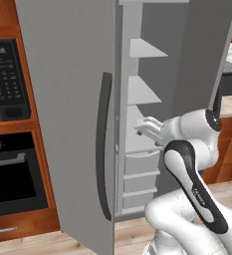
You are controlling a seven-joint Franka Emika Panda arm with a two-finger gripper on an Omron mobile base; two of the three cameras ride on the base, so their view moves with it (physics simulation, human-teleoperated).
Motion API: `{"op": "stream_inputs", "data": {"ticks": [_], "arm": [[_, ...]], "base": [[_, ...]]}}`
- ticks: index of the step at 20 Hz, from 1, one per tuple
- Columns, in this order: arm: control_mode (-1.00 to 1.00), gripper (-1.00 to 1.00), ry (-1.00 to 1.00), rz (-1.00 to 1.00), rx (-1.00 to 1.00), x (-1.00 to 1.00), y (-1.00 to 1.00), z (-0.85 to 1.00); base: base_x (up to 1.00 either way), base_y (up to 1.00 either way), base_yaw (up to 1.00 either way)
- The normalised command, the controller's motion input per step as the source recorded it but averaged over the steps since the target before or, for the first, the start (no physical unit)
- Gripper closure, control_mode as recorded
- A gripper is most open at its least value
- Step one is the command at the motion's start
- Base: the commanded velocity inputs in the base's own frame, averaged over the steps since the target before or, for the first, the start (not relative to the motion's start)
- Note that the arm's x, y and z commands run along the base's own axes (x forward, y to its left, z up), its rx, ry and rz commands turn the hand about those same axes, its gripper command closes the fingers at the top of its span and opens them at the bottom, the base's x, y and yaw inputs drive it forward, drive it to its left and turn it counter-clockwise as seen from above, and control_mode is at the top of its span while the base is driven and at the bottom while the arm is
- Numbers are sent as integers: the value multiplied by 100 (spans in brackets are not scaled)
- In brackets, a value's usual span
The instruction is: There is a bowl on the dining counter. Grab a lemon wedge from the fridge and place it in the bowl. Then get the liquor bottle and glass cup from the cabinet and place them next to the bowl.
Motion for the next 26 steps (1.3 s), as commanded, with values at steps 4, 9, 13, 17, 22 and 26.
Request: {"op": "stream_inputs", "data": {"ticks": [4, 9, 13, 17, 22, 26], "arm": [[-100, -100, 5, 9, 29, 61, -21, -4], [-100, -100, 8, 13, 23, 86, 0, -6], [-100, -100, 6, 8, 18, 77, 24, -5], [-100, -100, 7, 3, 8, 59, 53, 0], [-100, -100, 8, 4, 1, 44, 60, 0], [-100, -100, 5, 6, 0, 13, 67, -4]], "base": [[0, 0, 0], [0, 0, 0], [0, 0, 0], [0, 0, 0], [0, 0, 0], [0, 0, 0]]}}
